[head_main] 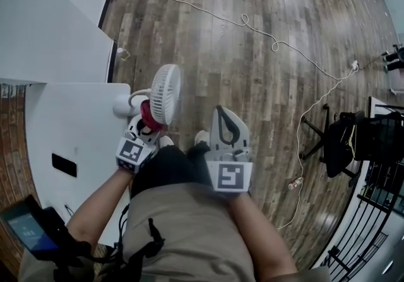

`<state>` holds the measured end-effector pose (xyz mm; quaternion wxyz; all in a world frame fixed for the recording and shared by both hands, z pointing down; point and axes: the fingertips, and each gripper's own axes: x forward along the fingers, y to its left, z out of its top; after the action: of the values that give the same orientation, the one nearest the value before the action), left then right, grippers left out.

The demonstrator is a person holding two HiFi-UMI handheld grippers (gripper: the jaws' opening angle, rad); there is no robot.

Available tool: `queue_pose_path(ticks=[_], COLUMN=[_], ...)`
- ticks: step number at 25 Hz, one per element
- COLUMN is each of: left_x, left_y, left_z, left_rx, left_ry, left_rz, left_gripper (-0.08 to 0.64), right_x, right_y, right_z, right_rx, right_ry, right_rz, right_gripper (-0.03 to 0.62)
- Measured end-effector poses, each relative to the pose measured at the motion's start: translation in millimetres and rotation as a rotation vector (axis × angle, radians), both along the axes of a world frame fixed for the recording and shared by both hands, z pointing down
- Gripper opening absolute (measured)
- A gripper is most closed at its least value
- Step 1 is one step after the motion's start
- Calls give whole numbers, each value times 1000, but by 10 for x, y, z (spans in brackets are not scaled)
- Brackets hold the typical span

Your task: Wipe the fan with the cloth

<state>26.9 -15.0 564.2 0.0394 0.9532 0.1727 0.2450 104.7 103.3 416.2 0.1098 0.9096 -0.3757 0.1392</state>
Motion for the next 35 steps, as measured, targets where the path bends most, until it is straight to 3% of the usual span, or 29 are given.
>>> queue_pose_path(ticks=[16, 21, 24, 31, 35], left_x=[-45, -28, -65, -19, 52], left_y=[-13, -79, 59, 55, 35], left_z=[321, 410, 432, 368, 172], left_rx=[-14, 6, 6, -22, -36], left_ry=[-69, -38, -104, -97, -39], left_rz=[12, 8, 53, 21, -26], left_gripper=[89, 87, 89, 87, 87], right_x=[-41, -73, -83, -103, -123], right_y=[33, 54, 100, 210, 247], right_z=[24, 12, -22, -59, -80], right_rx=[-21, -27, -34, -33, -30], right_ry=[30, 41, 50, 55, 56], right_rz=[0, 2, 1, 18, 23], right_gripper=[-2, -2, -2, -2, -2])
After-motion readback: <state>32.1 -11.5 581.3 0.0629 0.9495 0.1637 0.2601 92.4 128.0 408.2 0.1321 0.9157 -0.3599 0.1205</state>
